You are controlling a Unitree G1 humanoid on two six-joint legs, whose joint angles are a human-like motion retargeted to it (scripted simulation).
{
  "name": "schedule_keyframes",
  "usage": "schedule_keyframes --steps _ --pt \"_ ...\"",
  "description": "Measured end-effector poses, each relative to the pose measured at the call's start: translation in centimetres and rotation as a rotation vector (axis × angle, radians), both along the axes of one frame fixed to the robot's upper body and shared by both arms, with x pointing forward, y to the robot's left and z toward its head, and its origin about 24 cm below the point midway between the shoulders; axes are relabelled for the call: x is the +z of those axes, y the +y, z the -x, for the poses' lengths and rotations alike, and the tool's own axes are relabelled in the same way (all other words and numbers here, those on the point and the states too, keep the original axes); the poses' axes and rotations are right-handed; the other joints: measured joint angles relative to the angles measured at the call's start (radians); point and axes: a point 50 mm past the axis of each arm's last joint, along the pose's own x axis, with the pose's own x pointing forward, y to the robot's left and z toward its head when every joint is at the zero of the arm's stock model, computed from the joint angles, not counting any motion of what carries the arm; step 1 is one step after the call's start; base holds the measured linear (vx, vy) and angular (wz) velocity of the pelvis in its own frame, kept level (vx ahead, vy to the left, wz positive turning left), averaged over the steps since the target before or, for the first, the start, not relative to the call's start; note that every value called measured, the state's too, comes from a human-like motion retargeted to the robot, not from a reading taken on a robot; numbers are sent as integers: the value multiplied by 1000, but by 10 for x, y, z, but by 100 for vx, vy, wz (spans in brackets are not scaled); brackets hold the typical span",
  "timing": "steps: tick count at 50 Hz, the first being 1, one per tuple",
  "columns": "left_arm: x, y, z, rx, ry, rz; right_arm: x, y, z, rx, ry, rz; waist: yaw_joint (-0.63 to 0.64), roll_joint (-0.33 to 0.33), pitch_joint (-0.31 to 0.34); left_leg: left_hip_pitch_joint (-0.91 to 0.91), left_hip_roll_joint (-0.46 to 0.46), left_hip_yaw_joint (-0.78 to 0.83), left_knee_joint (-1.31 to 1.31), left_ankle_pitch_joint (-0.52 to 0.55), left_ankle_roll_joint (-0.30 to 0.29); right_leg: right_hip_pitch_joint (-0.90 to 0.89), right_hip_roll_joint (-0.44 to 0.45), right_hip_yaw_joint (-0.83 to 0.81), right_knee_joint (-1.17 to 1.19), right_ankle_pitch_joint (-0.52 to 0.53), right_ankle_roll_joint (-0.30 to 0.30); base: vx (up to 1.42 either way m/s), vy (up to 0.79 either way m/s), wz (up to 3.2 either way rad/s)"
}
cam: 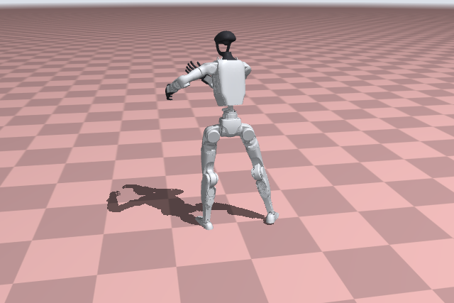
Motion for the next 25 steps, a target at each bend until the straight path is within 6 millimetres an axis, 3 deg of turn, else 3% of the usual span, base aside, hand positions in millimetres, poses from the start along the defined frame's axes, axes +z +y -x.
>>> schedule_keyframes --steps 4,7,10,11,12,13,14,16,19,25 --pt "-45 -20 -3 13 70 -23 -51 -17 -7 43 170 101 -46 -39 14 3 11 57 2 -5 12 -17 8 15 -26 -62 15 -8 -23 -74" --pt "-74 -43 -4 14 99 -2 -84 -43 -13 19 224 221 -93 -59 20 12 30 107 2 -5 22 -31 27 40 -52 -91 34 -7 -29 -88" --pt "-92 -70 -4 17 99 62 -102 -75 -20 -60 129 428 -151 -66 15 19 81 164 7 4 26 -58 83 77 -74 -101 38 -7 -38 -106" --pt "-94 -81 -6 45 87 105 -99 -87 -25 -213 69 506 -175 -63 16 26 101 184 6 10 23 -67 105 91 -75 -103 38 -5 -40 -107" --pt "-96 -93 -8 61 84 150 -99 -99 -29 -295 83 508 -201 -61 17 34 119 202 7 15 23 -73 125 104 -76 -105 38 -2 -38 -97" --pt "-98 -106 -10 52 93 199 -104 -112 -34 -241 260 371 -232 -60 18 44 132 215 10 19 26 -74 139 115 -76 -107 38 1 -36 -87" --pt "-98 -119 -12 26 97 233 -102 -124 -39 -243 274 369 -263 -61 16 53 145 228 14 22 30 -76 152 126 -73 -110 38 4 -33 -80" --pt "-93 -144 -16 -35 94 303 -88 -146 -51 -317 171 467 -324 -65 8 72 167 248 23 31 38 -79 175 148 -67 -115 38 6 -31 -71" --pt "-71 -185 -28 -126 82 422 -56 -177 -67 -471 177 342 -408 -68 -4 102 193 265 32 54 44 -68 204 172 -62 -123 38 9 -28 -53" --pt "15 -261 -44 -397 -45 614 47 -224 -75 -676 -108 261 -490 -72 -32 128 243 261 84 114 60 -35 259 202 -63 -130 38 11 -25 -39"
